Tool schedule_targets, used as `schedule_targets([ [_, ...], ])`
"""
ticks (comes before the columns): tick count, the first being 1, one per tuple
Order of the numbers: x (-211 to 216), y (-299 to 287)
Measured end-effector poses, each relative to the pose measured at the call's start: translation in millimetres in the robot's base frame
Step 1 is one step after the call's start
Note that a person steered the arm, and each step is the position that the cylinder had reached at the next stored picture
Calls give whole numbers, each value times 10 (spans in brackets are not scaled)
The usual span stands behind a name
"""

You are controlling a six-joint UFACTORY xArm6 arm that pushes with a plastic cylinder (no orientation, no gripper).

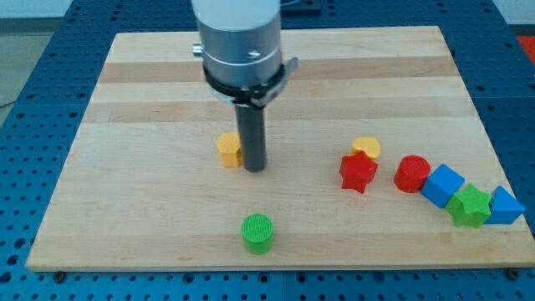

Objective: Move the red star closer to the yellow hexagon

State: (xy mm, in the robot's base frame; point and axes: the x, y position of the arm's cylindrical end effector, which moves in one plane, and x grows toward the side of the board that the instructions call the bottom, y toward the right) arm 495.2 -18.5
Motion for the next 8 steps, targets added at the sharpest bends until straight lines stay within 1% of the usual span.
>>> schedule_targets([
  [1,276,735],
  [2,369,1396],
  [3,503,1817],
  [4,807,1833],
  [5,677,1956],
  [6,104,1808],
  [7,-423,1431],
  [8,-375,1375],
])
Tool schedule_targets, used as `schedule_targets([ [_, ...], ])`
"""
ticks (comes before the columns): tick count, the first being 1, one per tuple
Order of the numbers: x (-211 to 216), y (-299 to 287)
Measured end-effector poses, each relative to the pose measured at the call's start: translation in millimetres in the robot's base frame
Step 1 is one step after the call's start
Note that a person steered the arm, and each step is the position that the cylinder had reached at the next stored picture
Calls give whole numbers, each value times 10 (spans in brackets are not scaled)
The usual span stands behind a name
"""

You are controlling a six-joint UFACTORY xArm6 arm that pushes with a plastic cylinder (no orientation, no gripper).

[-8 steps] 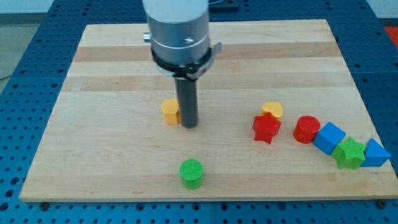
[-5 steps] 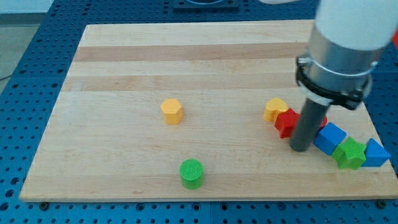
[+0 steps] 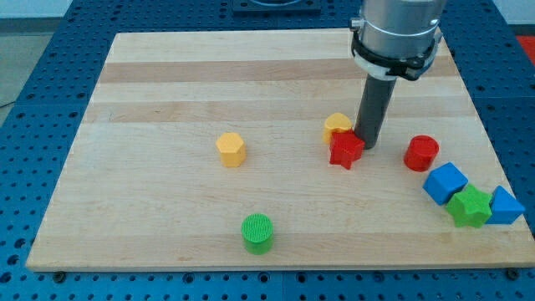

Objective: Move the red star closer to the yellow hexagon

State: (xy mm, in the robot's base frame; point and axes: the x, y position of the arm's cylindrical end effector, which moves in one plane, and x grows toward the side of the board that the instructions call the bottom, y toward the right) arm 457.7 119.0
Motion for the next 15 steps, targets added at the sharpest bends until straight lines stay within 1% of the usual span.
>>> schedule_targets([
  [1,55,-85],
  [2,86,-526],
  [3,86,-253],
  [4,169,302],
  [5,378,536],
  [6,654,504],
  [7,744,87],
  [8,647,-366],
  [9,447,-708],
  [10,324,-903],
  [11,324,-535],
  [12,175,-69],
  [13,35,-233],
  [15,201,-882],
])
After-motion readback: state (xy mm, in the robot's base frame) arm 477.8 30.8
